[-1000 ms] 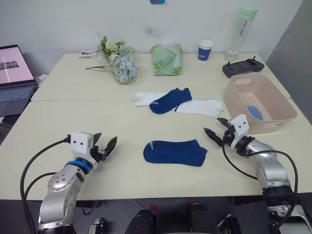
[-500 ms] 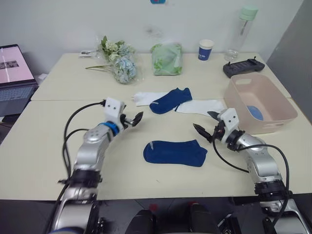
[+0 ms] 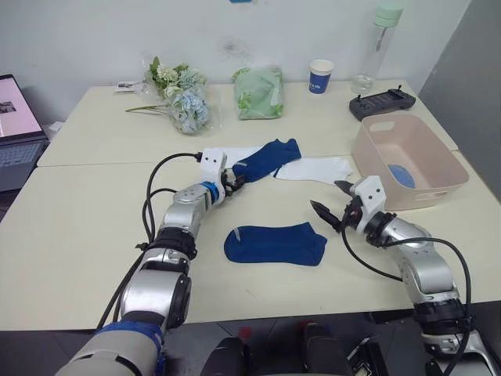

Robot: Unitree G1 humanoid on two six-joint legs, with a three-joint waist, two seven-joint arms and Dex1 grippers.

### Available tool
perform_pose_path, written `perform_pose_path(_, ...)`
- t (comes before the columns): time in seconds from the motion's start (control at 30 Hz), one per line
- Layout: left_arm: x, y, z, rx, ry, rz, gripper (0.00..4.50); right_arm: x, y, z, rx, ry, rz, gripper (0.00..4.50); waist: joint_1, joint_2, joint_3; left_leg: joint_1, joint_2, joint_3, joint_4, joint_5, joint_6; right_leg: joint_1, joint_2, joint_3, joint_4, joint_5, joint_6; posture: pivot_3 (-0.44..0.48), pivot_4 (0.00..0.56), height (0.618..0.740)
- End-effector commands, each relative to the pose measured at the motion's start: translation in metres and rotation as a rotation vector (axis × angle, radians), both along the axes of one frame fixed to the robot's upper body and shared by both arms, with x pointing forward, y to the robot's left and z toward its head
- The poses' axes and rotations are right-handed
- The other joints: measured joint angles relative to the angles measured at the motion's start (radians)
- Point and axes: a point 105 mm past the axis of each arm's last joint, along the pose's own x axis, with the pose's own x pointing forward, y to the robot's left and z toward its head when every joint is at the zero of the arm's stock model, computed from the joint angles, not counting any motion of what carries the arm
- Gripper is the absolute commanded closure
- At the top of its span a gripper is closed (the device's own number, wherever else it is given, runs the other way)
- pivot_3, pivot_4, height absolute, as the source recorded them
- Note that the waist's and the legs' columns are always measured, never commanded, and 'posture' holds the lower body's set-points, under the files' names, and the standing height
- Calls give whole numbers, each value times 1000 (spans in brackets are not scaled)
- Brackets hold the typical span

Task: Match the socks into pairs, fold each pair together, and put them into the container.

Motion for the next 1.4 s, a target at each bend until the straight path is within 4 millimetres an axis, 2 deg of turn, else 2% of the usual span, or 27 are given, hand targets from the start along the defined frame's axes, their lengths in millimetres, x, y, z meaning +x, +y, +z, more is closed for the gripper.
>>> perform_pose_path(0.03,6,-3,11,13,-36,4,2506,-2,-2,17,7,-62,-8,0,0,0,0,0,0,0,0,0,0,0,0,0,0,0,0,0,150,740)
perform_pose_path(0.23,4,-2,11,-13,-48,-9,4430,-1,-1,18,9,-65,-8,0,-2,0,0,0,0,0,0,0,0,0,0,0,0,0,0,0,150,740)
perform_pose_path(0.43,-9,5,9,-55,-55,-23,4471,2,8,16,0,-59,24,0,-5,0,0,0,1,0,0,0,0,-1,0,1,0,0,0,0,150,740)
perform_pose_path(0.63,-46,26,8,-32,-63,-44,4471,4,21,18,0,-55,88,0,-9,0,0,0,2,1,-1,0,0,-2,0,2,1,0,0,0,150,740)
perform_pose_path(0.73,-64,40,9,-43,-34,-27,4471,5,25,21,9,-51,108,0,-6,0,0,0,3,0,0,0,0,-1,0,2,1,0,0,0,150,740)
perform_pose_path(0.8,-85,58,8,-28,-2,-27,4471,8,30,25,22,-45,135,0,-9,0,0,0,3,0,0,0,0,-1,0,2,1,0,0,0,150,740)
perform_pose_path(0.93,-107,72,8,-23,45,-31,4471,9,37,27,23,-24,182,0,-5,0,0,1,4,0,-1,0,0,-1,0,2,1,0,0,0,150,740)
perform_pose_path(1.07,-147,105,-6,4,139,-5,4471,27,64,28,-65,75,288,0,-14,1,0,1,4,1,-1,0,0,-1,0,3,1,0,0,0,150,740)
perform_pose_path(1.13,-158,108,-12,8,164,-12,4471,37,78,28,-87,113,344,0,-18,1,0,2,4,1,-2,0,0,-1,1,3,1,0,0,0,150,740)
perform_pose_path(1.3,-170,110,-17,9,172,5,4471,59,112,29,-44,250,398,0,-15,1,0,2,4,0,-2,0,0,-1,1,2,1,0,-1,0,150,740)
perform_pose_path(1.4,-171,111,-17,16,167,19,4471,65,123,27,-33,292,415,0,-14,1,0,1,4,0,-2,0,0,-1,0,2,0,0,-1,0,150,740)
